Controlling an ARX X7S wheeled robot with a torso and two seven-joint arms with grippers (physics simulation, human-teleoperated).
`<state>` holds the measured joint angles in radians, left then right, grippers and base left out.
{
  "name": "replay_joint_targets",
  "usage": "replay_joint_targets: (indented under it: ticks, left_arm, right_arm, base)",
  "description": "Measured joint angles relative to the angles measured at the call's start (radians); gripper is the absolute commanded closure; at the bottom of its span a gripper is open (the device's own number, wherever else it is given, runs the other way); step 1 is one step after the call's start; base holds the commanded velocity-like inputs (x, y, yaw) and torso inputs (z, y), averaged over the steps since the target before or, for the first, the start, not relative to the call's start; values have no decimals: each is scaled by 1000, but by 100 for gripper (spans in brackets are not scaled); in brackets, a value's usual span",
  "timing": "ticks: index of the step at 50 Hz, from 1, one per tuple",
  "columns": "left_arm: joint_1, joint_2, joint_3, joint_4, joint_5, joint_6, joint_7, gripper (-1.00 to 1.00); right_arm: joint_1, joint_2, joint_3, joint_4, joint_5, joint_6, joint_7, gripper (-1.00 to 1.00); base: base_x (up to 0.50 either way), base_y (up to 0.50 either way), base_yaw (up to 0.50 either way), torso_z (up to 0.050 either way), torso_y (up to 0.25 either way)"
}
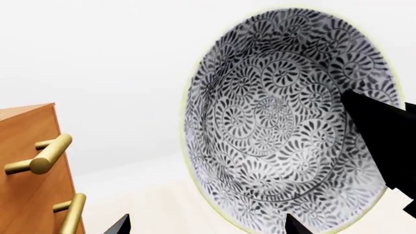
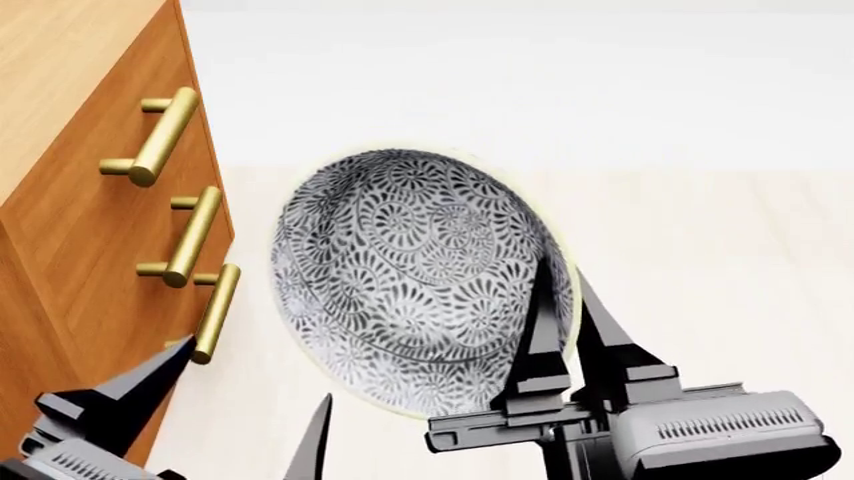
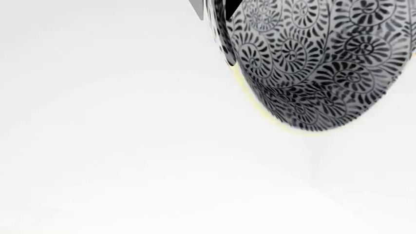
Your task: Put the bowl on top of the cabinet.
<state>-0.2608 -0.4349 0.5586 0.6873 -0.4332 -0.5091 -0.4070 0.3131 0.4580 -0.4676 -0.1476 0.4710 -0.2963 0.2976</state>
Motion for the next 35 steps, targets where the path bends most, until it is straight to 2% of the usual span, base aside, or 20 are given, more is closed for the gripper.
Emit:
replay_joint_targets:
  ticks: [35]
  left_arm:
    - [-123,44,-41,-104,-74,-64,13,-100]
  right_arm:
    - [-74,20,-11,-31,-31,-71,-17,100]
  base:
    - [0,0,0,0,0]
